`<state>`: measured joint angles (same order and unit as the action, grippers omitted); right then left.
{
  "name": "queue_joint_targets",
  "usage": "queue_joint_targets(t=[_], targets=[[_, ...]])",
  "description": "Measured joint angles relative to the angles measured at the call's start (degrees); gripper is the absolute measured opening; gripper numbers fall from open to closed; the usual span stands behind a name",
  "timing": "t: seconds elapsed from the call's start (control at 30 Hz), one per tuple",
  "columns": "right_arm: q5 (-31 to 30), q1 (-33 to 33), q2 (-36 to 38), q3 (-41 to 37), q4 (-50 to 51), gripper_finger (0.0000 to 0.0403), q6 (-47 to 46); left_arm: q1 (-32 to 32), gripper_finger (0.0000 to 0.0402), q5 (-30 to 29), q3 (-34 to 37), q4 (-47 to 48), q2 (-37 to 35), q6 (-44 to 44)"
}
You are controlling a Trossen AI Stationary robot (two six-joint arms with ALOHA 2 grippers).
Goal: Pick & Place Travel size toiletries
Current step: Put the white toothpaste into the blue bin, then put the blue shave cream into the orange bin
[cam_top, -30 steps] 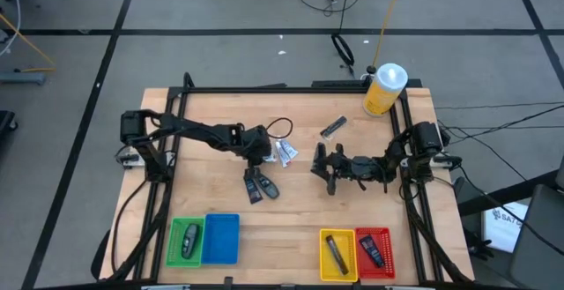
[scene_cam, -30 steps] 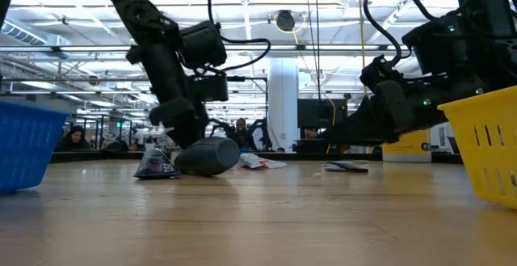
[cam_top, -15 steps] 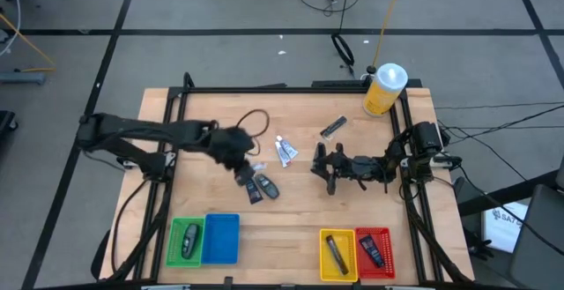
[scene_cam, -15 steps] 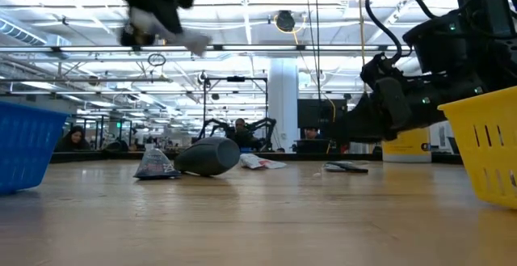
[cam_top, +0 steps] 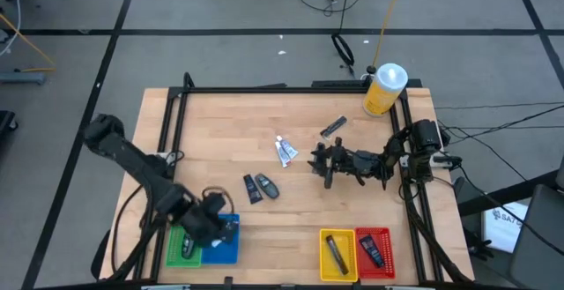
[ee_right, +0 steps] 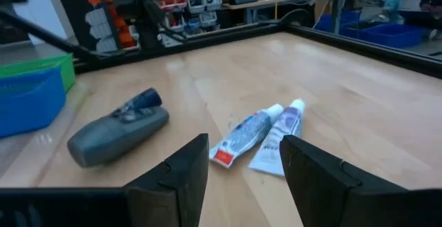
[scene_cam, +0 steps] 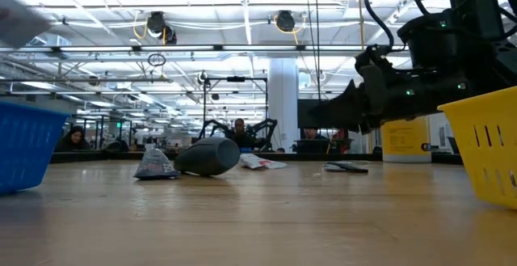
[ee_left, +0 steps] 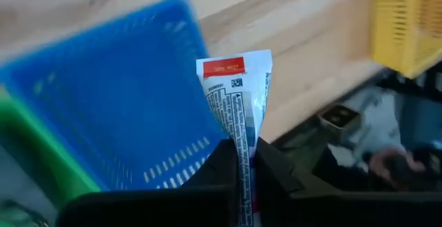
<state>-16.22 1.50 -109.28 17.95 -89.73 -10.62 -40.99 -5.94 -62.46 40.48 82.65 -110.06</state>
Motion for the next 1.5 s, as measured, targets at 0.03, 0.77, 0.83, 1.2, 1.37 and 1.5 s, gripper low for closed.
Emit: queue_joint_targets(t=[0.03,0.77,0.83,1.2,1.37,1.5], targets=[[0.0,0.0,0.0,0.4,0.0,0.0171,-0.1,-1.1,0.003,-1.2,0.0,-0.3,1.3,-3.1],[0.1,0.1,0.0,2.4,0.1,0.0171,3.0,2.5,0.0216,-10.0,0.0,0.3,2.6,7.2],[0.2,0.1,0.0,2.4,0.2,0.0171,3.8,4.3,0.0219,-21.0,0.0,1.8,1.4,16.2],[11.5,0.1,0.0,2.3,6.6,0.0171,0.5,27.6,0.0203,-10.8,3.9,5.5,1.5,71.4],[14.9,0.9,0.0,2.2,10.5,0.0171,-3.4,31.8,0.0225,-4.1,6.6,-2.0,1.4,104.2],[16.6,3.0,0.0,1.3,10.7,0.0171,-3.5,34.6,0.0249,-1.5,9.2,-5.2,1.5,112.8]])
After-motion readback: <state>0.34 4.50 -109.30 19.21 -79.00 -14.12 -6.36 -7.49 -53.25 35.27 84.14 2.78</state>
